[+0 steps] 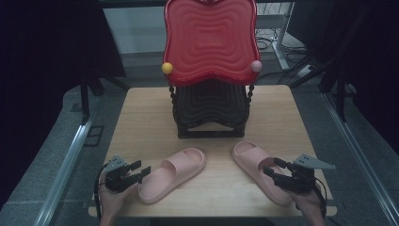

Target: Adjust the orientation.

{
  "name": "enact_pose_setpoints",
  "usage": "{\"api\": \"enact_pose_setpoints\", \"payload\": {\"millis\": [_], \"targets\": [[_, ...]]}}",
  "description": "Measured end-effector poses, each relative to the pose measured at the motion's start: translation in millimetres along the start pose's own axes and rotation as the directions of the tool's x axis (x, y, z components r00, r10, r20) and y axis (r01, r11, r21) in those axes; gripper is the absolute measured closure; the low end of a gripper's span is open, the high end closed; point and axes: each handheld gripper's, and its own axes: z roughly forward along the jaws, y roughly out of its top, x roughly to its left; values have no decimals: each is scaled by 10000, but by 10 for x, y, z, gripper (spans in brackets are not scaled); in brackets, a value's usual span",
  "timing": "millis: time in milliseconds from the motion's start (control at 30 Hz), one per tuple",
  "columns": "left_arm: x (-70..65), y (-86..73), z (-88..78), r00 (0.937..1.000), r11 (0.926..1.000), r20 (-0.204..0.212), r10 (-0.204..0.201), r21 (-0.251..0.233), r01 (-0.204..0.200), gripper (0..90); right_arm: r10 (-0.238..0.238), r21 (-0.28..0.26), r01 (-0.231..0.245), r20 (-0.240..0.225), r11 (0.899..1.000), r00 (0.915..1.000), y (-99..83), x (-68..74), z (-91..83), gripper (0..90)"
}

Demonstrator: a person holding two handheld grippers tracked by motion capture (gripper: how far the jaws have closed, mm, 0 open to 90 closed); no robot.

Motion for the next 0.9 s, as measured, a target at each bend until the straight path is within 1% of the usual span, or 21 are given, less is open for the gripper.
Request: {"api": "enact_pose_setpoints", "payload": {"millis": [67, 133, 233, 267, 333, 367, 400, 433, 467, 500, 533, 567, 633, 667, 700, 733, 767, 800, 833, 867, 900], "targets": [[9, -3, -16, 10000, 10000, 27, 10, -14, -9, 509, 61, 37, -61, -148, 10000, 9999, -7, 7, 29, 390], [12, -7, -34, 10000, 10000, 31, 40, -36, -40, 560, 19, 0, -19, -228, 10000, 9997, 4, 28, 32, 389], [16, -6, -45, 10000, 9999, 60, 35, -96, -34, 654, 42, -73, -44, -247, 10000, 9997, 10, 48, 18, 389], [19, 7, -43, 9999, 9999, 38, 130, -56, -129, 701, 95, -78, -97, -284, 9999, 9996, 7, 60, 7, 388], [25, 32, -20, 9995, 9996, -146, 289, 81, -288, 772, 93, -71, -95, -279, 9999, 9996, 9, 68, -2, 386], [25, 32, -20, 9995, 9996, -146, 289, 81, -288, 807, 93, -71, -95, -279, 9999, 9996, 9, 68, -2, 386], [45, 70, 31, 9982, 9981, -282, 533, 317, -524, 838, 211, -180, -219, -410, 9996, 9989, 19, 79, -20, 386], [45, 70, 31, 9982, 9981, -282, 533, 317, -524, 858, 211, -180, -219, -410, 9996, 9989, 19, 79, -20, 386], [72, 102, 101, 9964, 9955, -457, 721, 649, -691, 879, 287, -244, -298, -435, 9993, 9986, 30, 89, -29, 386], [82, 109, 141, 9952, 9936, -552, 810, 831, -762, 889, 285, -239, -295, -411, 9993, 9987, 34, 92, -33, 386], [82, 109, 141, 9952, 9936, -552, 810, 831, -762, 893, 261, -262, -271, -354, 9993, 9990, 37, 98, -36, 386], [113, 93, 216, 9943, 9890, -598, 886, 1243, -807, 896, 250, -287, -260, -347, 9992, 9991, 41, 108, -41, 386], [108, 72, 258, 9927, 9823, -635, 1025, 1638, -910, 898, 146, -296, -156, -330, 9994, 9993, 51, 121, -47, 386], [100, 68, 267, 9928, 9798, -505, 1091, 1737, -988, 898, 145, -332, -155, -300, 9993, 9994, 55, 130, -47, 386], [85, 64, 274, 9935, 9783, -416, 1057, 1835, -964, 899, 137, -346, -148, -295, 9993, 9995, 58, 136, -48, 386], [85, 64, 274, 9935, 9783, -416, 1057, 1835, -964, 899, 137, -346, -148, -295, 9993, 9995, 58, 136, -48, 386], [68, 58, 280, 9934, 9749, -294, 1105, 1978, -1025, 899, 129, -341, -139, -291, 9993, 9995, 60, 143, -48, 386], [27, 44, 281, 9923, 9694, -165, 1224, 2165, -1159, 898, 68, -297, -77, -287, 9995, 9996, 58, 156, -42, 386], [-1, 35, 282, 9916, 9669, -72, 1291, 2229, -1243, 899, 62, -280, -70, -304, 9996, 9995, 56, 161, -41, 386], [-1, 35, 282, 9916, 9669, -72, 1291, 2229, -1243, 898, 72, -258, -80, -329, 9996, 9994, 55, 167, -41, 386], [-61, 21, 275, 9898, 9637, -80, 1420, 2293, -1364, 898, 56, -268, -65, -343, 9996, 9994, 53, 172, -38, 386]]}}
